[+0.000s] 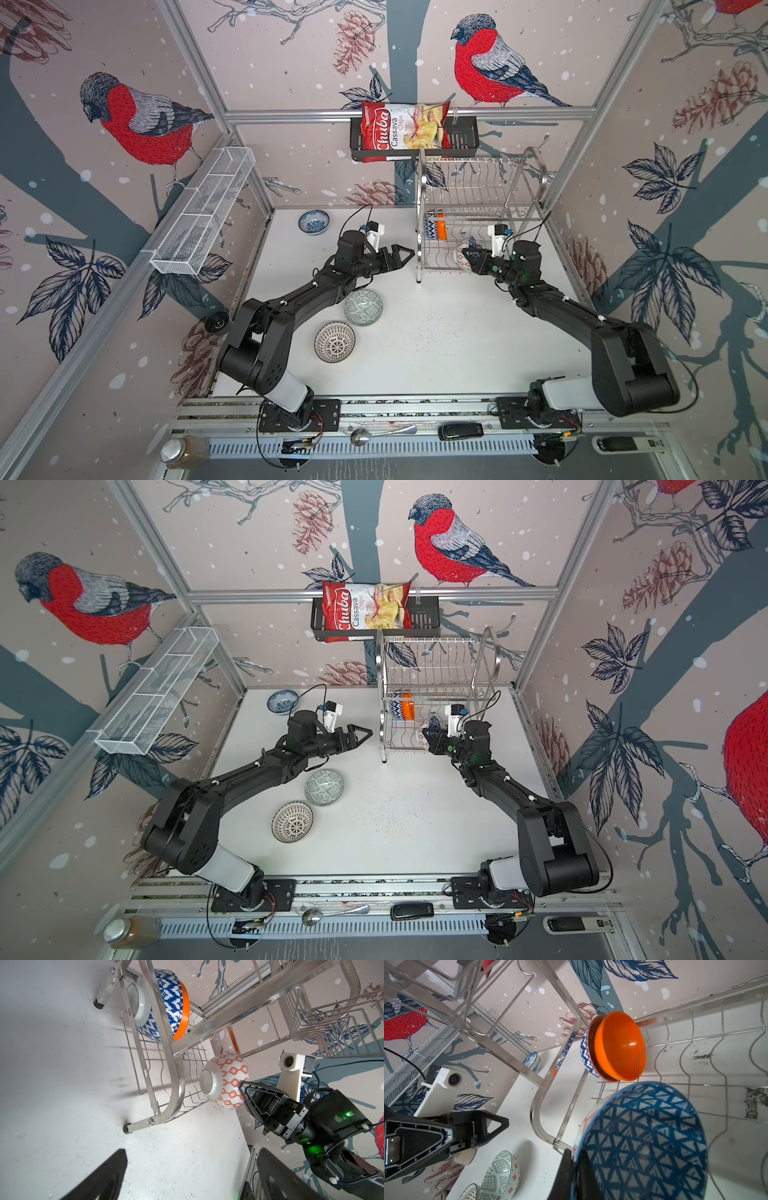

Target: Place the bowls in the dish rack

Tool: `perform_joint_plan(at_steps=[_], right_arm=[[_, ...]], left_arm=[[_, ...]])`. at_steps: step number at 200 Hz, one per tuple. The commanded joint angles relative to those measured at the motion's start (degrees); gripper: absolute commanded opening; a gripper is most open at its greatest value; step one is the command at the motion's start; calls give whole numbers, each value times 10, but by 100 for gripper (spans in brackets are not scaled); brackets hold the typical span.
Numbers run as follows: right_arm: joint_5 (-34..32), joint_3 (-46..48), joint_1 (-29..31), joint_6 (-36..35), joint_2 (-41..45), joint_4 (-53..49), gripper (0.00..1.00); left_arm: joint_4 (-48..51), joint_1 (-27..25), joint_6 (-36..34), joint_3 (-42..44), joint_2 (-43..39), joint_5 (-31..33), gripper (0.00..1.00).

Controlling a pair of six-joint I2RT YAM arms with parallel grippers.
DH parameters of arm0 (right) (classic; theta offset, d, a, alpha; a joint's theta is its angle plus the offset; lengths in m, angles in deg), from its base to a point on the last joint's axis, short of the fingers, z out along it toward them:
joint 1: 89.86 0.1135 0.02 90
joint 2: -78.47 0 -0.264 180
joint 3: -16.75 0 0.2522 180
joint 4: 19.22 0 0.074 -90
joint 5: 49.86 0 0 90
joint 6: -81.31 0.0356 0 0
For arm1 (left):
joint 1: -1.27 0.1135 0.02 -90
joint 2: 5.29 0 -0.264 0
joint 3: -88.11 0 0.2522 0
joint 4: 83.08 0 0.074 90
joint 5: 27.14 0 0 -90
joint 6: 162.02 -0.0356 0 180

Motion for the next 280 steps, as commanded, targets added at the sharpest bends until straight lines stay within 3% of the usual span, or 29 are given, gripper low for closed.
perform_joint_plan(at_steps=[1,280], right_arm=[[14,-3,-1,12,-8,65,1],[60,-113,-14,104,-176,154,0]], left_arm=[[-35,-1,-7,3,-7,16,98],[-22,-1,-10,-6,-2,9,98]])
